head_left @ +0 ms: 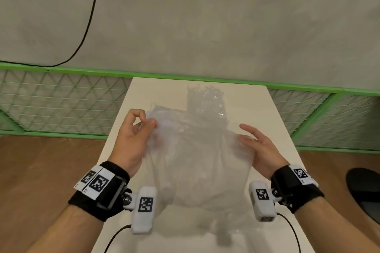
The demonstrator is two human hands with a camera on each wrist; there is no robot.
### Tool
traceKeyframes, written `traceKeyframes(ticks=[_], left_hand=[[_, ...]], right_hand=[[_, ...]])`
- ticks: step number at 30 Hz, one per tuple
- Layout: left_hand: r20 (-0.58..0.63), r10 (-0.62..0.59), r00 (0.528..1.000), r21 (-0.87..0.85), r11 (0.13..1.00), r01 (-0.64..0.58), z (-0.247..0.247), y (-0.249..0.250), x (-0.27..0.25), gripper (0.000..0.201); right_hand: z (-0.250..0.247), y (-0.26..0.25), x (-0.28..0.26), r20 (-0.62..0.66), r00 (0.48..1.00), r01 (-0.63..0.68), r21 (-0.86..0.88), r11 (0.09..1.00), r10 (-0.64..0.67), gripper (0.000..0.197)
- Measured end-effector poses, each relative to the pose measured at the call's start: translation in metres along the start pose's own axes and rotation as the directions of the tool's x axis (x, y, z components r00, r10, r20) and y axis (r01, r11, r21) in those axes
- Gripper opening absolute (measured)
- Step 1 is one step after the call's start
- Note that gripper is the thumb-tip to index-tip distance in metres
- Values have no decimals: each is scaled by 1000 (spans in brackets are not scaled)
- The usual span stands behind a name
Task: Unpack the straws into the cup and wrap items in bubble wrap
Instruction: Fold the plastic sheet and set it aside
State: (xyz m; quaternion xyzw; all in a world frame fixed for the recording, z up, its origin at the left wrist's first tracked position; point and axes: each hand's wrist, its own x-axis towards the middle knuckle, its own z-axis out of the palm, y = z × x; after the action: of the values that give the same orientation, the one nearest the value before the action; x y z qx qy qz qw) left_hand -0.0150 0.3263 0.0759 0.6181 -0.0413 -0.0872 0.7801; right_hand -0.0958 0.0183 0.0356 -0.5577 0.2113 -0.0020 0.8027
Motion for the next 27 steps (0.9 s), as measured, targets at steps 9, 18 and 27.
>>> traceKeyframes(ticks=[9,18,27], left_hand=[[262,-112,958,44,994,104,-11,10,-6,37],[361,-138,922,94,989,112,-10,9,-2,65],[343,-151,927,104,987,123,-10,0,0,92]], right_hand=[[-18,-22,2,-14,998,64,53,997,-63,55],[-13,-23,-10,-65,997,38,-88,995,-44,36],[0,-23,-34,264,949,141,128,982,-171,58]])
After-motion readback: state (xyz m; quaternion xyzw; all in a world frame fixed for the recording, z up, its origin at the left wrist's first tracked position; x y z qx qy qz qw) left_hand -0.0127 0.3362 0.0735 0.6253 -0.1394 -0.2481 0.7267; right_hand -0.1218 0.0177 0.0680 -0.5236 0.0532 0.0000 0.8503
